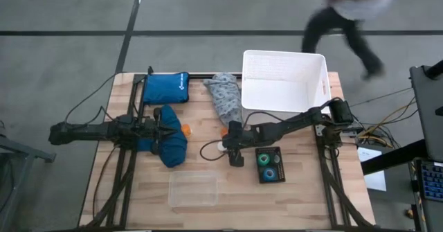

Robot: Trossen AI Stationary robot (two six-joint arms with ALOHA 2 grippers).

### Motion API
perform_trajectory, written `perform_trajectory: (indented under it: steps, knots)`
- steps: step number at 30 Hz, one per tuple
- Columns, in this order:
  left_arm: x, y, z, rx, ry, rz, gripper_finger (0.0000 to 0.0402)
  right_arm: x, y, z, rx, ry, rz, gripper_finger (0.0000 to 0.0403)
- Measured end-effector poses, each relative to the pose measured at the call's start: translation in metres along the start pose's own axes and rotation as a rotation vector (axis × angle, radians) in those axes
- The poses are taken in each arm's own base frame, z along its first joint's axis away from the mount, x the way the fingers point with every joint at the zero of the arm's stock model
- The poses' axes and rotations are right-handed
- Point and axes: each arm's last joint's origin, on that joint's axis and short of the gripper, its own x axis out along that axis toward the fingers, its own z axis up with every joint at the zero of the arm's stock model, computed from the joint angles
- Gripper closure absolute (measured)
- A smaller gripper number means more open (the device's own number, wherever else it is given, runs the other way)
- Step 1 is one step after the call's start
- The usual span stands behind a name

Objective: Pick & place medical supplies in basket/bin
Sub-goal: Put the bottom orange pill bottle into the transparent bin

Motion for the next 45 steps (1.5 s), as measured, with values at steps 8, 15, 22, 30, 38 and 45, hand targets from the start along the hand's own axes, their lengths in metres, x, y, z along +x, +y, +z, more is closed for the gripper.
perform_trajectory:
  steps: [8, 15, 22, 30, 38, 45]
  knots:
    - [0.000, 0.000, 0.000, 0.000, 0.000, 0.000, 0.0376, 0.000, 0.000, 0.000, 0.000, 0.000, -0.003, 0.0186]
    - [0.000, 0.000, 0.000, 0.000, 0.000, 0.000, 0.0376, -0.010, 0.001, 0.014, -0.005, -0.045, 0.063, 0.0188]
    - [0.000, 0.000, 0.000, 0.000, 0.000, 0.000, 0.0376, -0.041, 0.000, 0.042, 0.000, -0.164, 0.110, 0.0188]
    - [0.000, 0.000, 0.000, -0.001, 0.001, 0.000, 0.0376, -0.060, 0.013, 0.060, -0.048, -0.240, 0.211, 0.0188]
    - [0.001, 0.000, -0.001, -0.004, 0.014, 0.000, 0.0376, -0.060, 0.051, 0.066, -0.114, -0.252, 0.296, 0.0188]
    - [0.001, 0.000, -0.001, -0.003, 0.014, 0.000, 0.0376, -0.044, 0.081, 0.074, -0.118, -0.243, 0.267, 0.0188]
